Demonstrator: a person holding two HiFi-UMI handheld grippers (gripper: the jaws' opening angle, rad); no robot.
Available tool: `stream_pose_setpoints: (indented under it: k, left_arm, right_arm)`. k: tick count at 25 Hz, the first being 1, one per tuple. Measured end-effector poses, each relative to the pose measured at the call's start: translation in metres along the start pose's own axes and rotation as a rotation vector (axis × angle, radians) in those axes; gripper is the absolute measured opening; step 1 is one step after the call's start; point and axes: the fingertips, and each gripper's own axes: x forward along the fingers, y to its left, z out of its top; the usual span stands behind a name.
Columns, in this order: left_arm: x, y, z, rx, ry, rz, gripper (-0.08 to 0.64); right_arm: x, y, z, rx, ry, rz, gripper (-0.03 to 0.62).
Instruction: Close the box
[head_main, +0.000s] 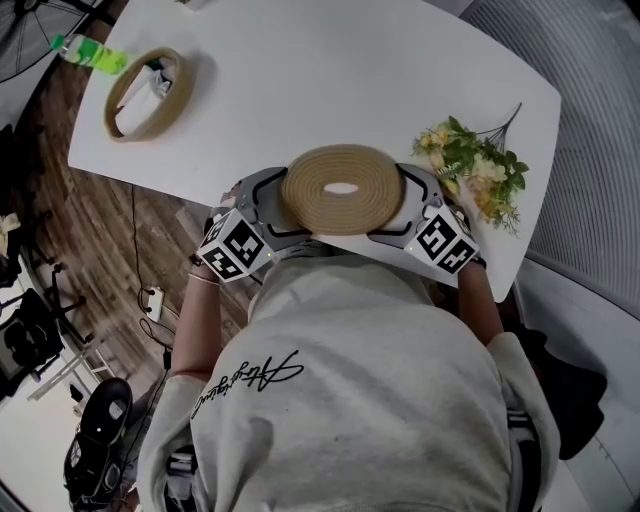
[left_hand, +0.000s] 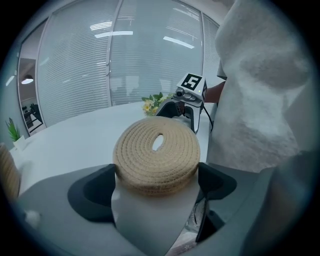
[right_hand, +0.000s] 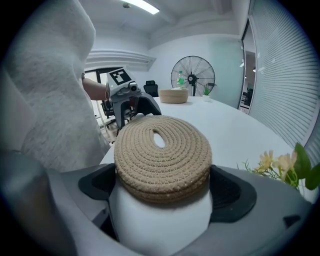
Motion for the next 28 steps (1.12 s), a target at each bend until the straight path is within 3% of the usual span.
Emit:
stream_pose_setpoints:
  k: [10,23,28]
  left_arm:
    - [0.002,0.002,-0.001,0.020,-0.012,0.035,0.502]
    - [-0.001,0.002,0.002,-0.039,0.001,0.031,0.500]
    - [-0.008,0.000,0.009,-0.072,-0.038,0.034,0.500]
  right_arm:
    - [-0.002,-0.002,0.001,-0.013,-0.035,-0.018,0.578]
    - [-0.003,-0.004,0.009,-0.022,-0.074,0.028,0.578]
    - [-0.010,-0.004,0.017,-0.019,-0.118,0.059,0.578]
